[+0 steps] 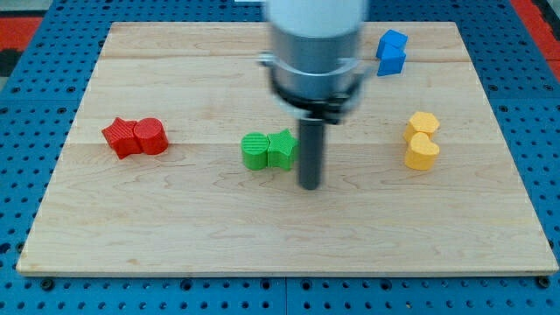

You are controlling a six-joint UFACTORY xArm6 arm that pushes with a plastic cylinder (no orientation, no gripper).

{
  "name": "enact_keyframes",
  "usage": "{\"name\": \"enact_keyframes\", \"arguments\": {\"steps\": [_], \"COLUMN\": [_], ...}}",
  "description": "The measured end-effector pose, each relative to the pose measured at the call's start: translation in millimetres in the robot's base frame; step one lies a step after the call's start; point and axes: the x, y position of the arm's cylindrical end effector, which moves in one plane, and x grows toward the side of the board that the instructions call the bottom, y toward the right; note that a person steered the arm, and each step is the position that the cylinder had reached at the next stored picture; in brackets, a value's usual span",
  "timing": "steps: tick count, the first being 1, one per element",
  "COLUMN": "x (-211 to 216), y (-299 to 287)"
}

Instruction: Separate the yellow heart from the yellow hexagon

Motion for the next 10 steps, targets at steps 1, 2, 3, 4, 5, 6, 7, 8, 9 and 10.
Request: {"name": "enact_keyframes", "arguments": {"steps": [1, 2, 3, 4, 5, 6, 7, 8, 9, 10], "x": [3.8, 2.7, 0.1, -23.1, -51.3, -66.0, -74.6, -41.0, -38.3, -38.2], "y": [45.9, 75.9, 113.0, 156.7, 160.5, 160.8, 151.0, 152.3, 122.1, 57.2]}}
